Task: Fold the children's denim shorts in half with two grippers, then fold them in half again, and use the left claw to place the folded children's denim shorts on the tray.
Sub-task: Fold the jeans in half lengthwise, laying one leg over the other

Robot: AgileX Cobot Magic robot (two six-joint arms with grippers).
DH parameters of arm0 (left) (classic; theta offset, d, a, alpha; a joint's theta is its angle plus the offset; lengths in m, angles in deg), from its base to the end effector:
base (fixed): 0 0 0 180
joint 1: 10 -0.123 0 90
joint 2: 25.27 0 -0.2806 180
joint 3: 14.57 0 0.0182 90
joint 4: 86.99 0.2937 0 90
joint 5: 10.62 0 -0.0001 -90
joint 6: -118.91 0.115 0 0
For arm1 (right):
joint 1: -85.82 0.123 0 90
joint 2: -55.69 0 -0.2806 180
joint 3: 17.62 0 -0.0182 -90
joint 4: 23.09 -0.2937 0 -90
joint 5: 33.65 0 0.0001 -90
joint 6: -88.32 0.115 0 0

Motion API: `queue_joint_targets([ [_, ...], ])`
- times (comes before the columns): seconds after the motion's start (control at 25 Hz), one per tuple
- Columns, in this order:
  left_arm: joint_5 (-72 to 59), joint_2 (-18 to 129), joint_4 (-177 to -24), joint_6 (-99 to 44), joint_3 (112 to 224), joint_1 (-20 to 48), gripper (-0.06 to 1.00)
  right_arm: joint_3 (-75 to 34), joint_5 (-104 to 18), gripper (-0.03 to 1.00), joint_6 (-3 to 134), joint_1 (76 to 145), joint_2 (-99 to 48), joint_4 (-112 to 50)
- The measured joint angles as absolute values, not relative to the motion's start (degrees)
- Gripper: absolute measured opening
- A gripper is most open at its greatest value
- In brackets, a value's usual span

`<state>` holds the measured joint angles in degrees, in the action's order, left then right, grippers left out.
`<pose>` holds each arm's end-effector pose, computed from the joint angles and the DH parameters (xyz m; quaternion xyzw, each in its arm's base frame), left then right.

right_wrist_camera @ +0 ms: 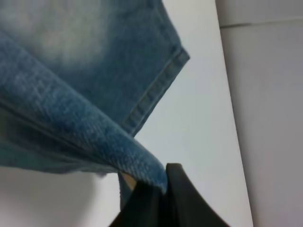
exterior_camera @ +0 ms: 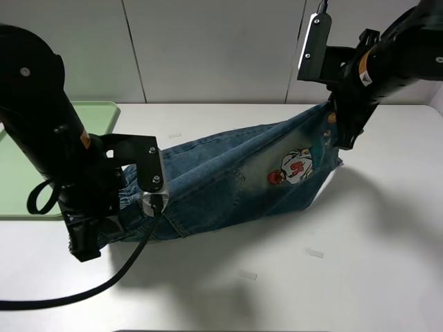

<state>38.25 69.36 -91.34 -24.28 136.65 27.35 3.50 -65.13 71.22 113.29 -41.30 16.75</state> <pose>0.2292 -0.1832 0.1424 0.5828 0.8093 -0.0305 0.0671 0.3429 0.1349 0.1923 -0.5603 0.7509 -0.2246 0.2680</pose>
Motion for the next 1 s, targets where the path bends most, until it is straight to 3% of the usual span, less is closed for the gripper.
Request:
queue_joint_targets([
  [0.56,35.2,69.4,-81.2,-34.2,136.7,27.3,0.03,-5.3,-63.3,-0.03,68.4,113.2,-50.9,15.3],
  [1.0,25.3,69.4,-75.6,-39.7,136.1,20.9,0.03,-5.6,-60.8,-0.03,68.4,112.4,-52.6,16.8],
])
